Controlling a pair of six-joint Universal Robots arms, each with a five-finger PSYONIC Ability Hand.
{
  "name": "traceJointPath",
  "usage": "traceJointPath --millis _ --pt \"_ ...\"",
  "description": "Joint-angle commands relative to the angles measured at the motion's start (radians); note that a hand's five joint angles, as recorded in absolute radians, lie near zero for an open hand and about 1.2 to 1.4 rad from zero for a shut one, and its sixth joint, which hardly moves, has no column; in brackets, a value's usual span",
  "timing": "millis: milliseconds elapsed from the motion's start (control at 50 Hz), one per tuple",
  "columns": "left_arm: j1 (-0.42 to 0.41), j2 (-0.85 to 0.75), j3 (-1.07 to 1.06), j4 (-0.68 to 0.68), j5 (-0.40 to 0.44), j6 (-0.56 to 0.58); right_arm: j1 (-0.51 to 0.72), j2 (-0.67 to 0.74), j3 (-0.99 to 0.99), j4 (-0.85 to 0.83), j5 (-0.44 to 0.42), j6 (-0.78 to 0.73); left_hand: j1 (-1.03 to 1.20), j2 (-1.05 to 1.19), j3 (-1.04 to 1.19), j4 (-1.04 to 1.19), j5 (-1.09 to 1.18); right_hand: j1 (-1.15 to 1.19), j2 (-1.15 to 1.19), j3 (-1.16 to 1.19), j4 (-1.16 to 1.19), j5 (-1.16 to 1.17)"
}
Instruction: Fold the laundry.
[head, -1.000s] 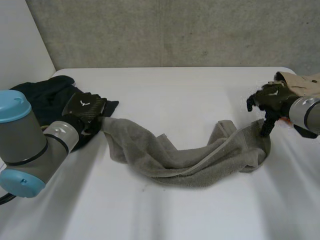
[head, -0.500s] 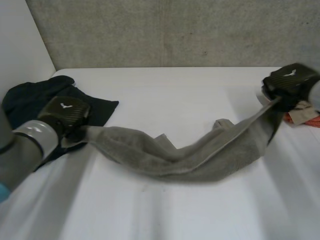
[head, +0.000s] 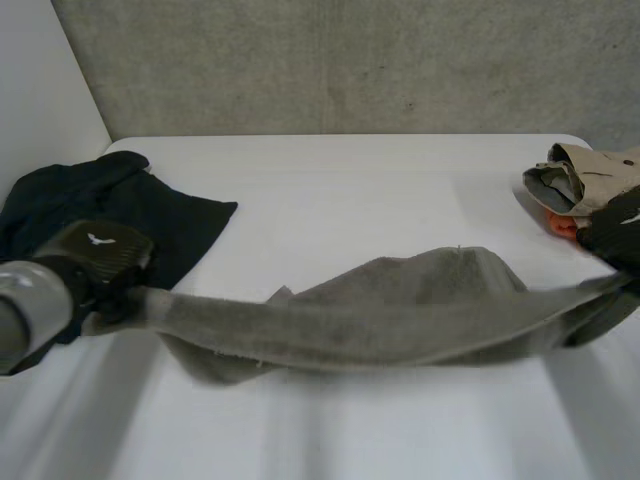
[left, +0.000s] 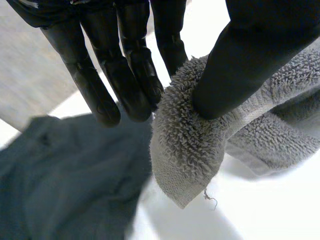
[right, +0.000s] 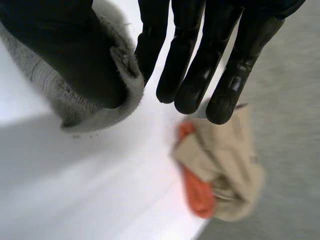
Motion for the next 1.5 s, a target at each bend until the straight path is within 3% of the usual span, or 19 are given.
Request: traceJointPath --millis 20,100,160,240,260,340,500,700,860,940,1060,1140,1300,1400,1500 --pt "-0.05 -0.371 0.246 0.125 -0.048 0.021 0.134 0.32 -0.198 -0.129 0.109 0.064 0.238 0.199 0.203 0.196 0.256 0.399 0.215 0.212 0.207 0.234" --pt "-0.085 -0.507 0.488 0.178 -0.122 0.016 0.177 0.411 -0.378 -0.288 0.181 0.153 0.238 0.199 0.203 0.196 0.256 0.399 0.215 0.212 0.207 0.234" --pt "-0.087 -0.56 0.63 0.251 -0.148 0.01 0.188 0.455 -0.472 -0.411 0.186 0.198 0.238 0.199 0.203 0.196 0.256 0.399 0.215 0.212 0.207 0.234" --pt "-0.087 -0.592 0.791 0.461 -0.154 0.015 0.197 0.474 -0.591 -0.705 0.189 0.313 0.238 0.199 0.203 0.196 0.256 0.399 0.215 0.212 0.207 0.234" --pt "-0.093 -0.592 0.828 0.553 -0.156 0.015 0.197 0.474 -0.607 -0.754 0.195 0.336 0.238 0.199 0.203 0.196 0.256 0.399 0.215 0.212 0.207 0.234" --pt "-0.096 -0.582 0.897 0.711 -0.162 0.013 0.202 0.465 -0.644 -0.94 0.204 0.416 0.238 0.199 0.203 0.196 0.256 0.399 0.215 0.212 0.207 0.234" --pt "-0.105 -0.534 0.873 0.747 -0.166 -0.017 0.203 0.454 -0.654 -1.023 0.22 0.469 0.238 0.199 0.203 0.196 0.256 0.399 0.215 0.212 0.207 0.234" --pt "-0.098 -0.476 0.552 0.756 -0.163 -0.093 0.199 0.46 -0.446 -1.013 0.18 0.534 0.238 0.199 0.203 0.196 0.256 0.399 0.215 0.212 0.207 0.234" --pt "-0.102 -0.494 0.27 0.75 -0.162 -0.099 0.19 0.46 -0.147 -0.959 -0.012 0.548 0.238 0.199 0.203 0.196 0.256 0.399 0.215 0.212 0.207 0.234" --pt "-0.105 -0.515 0.172 0.742 -0.16 -0.099 0.171 0.457 -0.072 -0.867 -0.049 0.542 0.238 0.199 0.203 0.196 0.256 0.399 0.215 0.212 0.207 0.234" --pt "-0.105 -0.49 0.037 0.681 -0.16 -0.084 0.11 0.436 -0.025 -0.617 -0.069 0.491 0.238 0.199 0.203 0.196 0.256 0.399 0.215 0.212 0.207 0.234" --pt "-0.091 -0.369 -0.049 0.554 -0.162 -0.077 0.073 0.342 -0.015 -0.364 -0.078 0.367 0.238 0.199 0.203 0.196 0.256 0.399 0.215 0.212 0.207 0.234" --pt "-0.076 -0.132 -0.198 0.12 -0.157 -0.035 -0.114 0.172 0.112 0.07 -0.043 -0.051 0.238 0.199 0.203 0.196 0.256 0.399 0.215 0.212 0.207 0.234" --pt "-0.087 -0.071 -0.243 0.015 -0.162 0.039 -0.197 0.115 0.177 0.098 -0.037 -0.187 0.238 0.199 0.203 0.196 0.256 0.399 0.215 0.212 0.207 0.234" --pt "-0.102 -0.058 -0.223 0.02 -0.16 0.056 -0.197 0.118 0.189 0.055 -0.041 -0.175 0.238 0.199 0.203 0.196 0.256 0.399 0.215 0.212 0.207 0.234"
